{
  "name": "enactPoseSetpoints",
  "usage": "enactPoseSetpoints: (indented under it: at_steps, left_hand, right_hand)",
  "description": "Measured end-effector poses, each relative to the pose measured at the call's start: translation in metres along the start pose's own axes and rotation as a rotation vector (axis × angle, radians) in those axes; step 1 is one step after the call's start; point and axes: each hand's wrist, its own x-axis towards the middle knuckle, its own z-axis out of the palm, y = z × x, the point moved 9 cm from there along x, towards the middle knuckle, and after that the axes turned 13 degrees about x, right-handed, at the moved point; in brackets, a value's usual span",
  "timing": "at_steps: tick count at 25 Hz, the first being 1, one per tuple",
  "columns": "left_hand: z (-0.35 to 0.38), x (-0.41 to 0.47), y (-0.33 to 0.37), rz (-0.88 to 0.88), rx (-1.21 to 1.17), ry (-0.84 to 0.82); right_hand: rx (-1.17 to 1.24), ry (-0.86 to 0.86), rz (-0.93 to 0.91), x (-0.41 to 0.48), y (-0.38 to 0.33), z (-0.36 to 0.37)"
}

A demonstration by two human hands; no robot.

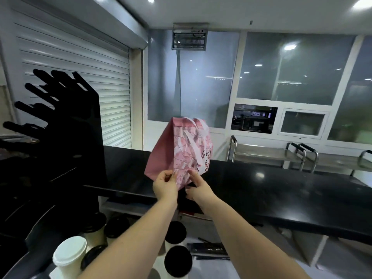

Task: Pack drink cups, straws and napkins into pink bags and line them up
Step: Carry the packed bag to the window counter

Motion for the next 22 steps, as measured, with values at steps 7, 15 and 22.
enactPoseSetpoints:
  at_steps: [7,15,22]
  left_hand:
    - [0.044,0.064,-0.075,-0.099,0.096,-0.16]
    - [-0.013,0.128,-0.044,0.186,0.333,0.05]
    - [0.023,0.165,-0.06,0.226,0.586,-0.225]
  right_hand:
    - [0.116,0.113,0.055,0.09,0.068,-0.019]
    - [0.102,0.365,-0.037,0.107,0.056,-0.025]
    - [-0.185,0.51,-0.097,0.119,0.056,-0.011]
